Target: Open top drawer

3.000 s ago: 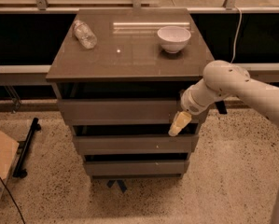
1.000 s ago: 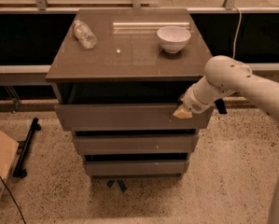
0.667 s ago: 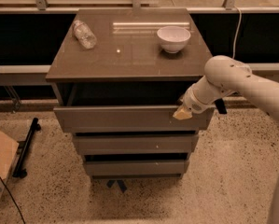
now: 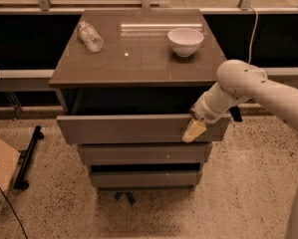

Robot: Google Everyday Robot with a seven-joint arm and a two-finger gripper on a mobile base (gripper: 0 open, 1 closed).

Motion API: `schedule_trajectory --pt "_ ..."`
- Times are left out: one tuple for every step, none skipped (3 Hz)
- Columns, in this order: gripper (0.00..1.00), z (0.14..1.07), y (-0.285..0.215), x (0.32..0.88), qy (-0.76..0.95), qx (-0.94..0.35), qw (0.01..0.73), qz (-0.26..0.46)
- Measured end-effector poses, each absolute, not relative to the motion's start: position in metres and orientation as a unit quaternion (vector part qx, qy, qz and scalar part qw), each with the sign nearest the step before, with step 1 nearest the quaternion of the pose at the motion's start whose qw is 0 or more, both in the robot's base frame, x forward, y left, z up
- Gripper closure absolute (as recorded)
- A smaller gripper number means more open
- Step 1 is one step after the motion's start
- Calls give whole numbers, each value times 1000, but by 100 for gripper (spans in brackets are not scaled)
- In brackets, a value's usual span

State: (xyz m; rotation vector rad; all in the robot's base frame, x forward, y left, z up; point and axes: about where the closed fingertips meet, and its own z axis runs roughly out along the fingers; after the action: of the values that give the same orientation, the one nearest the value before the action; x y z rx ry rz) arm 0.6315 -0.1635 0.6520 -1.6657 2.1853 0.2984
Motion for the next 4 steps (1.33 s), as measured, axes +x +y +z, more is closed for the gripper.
schedule_trajectory --pt "0 652 -163 631 777 -592 188 106" --pt "15 639 -163 601 776 -597 156 132" --pt "38 642 -163 597 775 -598 152 135" --pt "60 648 -163 597 775 -598 152 135"
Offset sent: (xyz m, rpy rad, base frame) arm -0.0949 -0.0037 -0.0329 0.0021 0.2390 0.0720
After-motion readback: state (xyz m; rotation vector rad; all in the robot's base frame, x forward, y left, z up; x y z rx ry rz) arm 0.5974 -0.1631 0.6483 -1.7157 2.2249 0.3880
